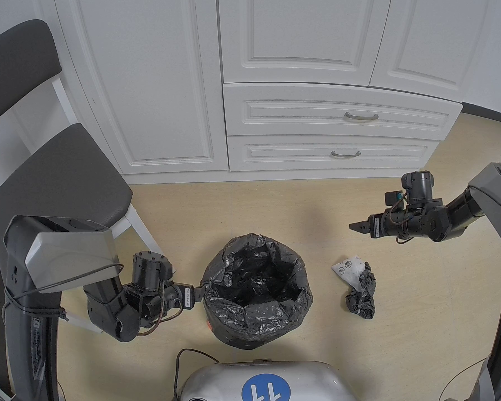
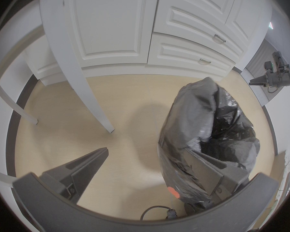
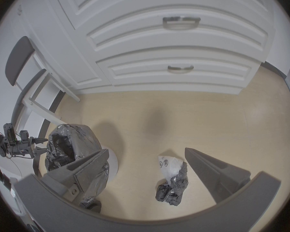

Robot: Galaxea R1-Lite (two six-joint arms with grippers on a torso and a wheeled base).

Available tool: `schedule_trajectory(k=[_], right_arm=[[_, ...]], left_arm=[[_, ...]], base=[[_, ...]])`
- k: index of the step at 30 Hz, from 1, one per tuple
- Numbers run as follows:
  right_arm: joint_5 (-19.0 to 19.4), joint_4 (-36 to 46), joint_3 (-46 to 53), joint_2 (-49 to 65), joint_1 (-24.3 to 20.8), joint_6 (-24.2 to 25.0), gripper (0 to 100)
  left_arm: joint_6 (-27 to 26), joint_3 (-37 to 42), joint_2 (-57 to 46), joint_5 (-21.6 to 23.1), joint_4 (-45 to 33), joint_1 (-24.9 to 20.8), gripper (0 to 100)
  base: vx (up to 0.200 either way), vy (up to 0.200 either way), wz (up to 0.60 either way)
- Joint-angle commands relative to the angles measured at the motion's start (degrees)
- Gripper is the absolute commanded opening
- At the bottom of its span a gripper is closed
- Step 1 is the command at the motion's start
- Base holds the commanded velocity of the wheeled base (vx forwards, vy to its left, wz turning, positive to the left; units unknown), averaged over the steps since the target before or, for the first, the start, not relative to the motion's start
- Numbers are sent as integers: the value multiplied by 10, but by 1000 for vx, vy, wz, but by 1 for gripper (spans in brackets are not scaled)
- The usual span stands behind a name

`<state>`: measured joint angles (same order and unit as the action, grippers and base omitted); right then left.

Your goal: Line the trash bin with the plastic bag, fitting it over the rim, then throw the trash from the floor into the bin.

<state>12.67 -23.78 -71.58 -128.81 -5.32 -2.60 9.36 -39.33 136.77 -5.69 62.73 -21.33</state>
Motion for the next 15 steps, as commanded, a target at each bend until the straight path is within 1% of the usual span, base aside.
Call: schedule_trajectory(k=[1,2,3,4,6,8,9,10,11,13,14,15], right_arm=[[3,-50,41,43,14,-20,100],[3,-50,41,43,14,-20,100],[3,-90,62,38,17,-39,100],[2,-98,67,35,20,-47,100],[-3,-83,62,26,21,-52,100],[-4,-36,39,15,23,-51,100],[-4,-31,36,14,23,-51,100],[-4,41,-4,-3,29,-51,100],[-3,88,-36,-17,30,-48,100],[-3,169,-100,-51,35,-33,100],[-3,192,-119,-63,36,-25,100],[-3,239,-166,-95,36,-2,100]], left_arm=[[0,41,-62,6,5,8,100],[0,41,-62,6,5,8,100],[0,55,-79,7,5,11,100],[0,65,-86,7,5,11,100],[-1,87,-104,6,5,9,100],[-2,108,-120,6,5,7,100],[-2,109,-120,6,6,7,100],[-3,124,-135,6,10,6,100],[-3,136,-143,6,17,6,100],[-2,162,-158,6,40,4,100],[-1,171,-161,6,49,3,100],[0,195,-168,6,77,2,100]], base=[[0,0,0],[0,0,0],[0,0,0],[0,0,0],[0,0,0],[0,0,0],[0,0,0],[0,0,0],[0,0,0],[0,0,0],[0,0,0],[0,0,0]])
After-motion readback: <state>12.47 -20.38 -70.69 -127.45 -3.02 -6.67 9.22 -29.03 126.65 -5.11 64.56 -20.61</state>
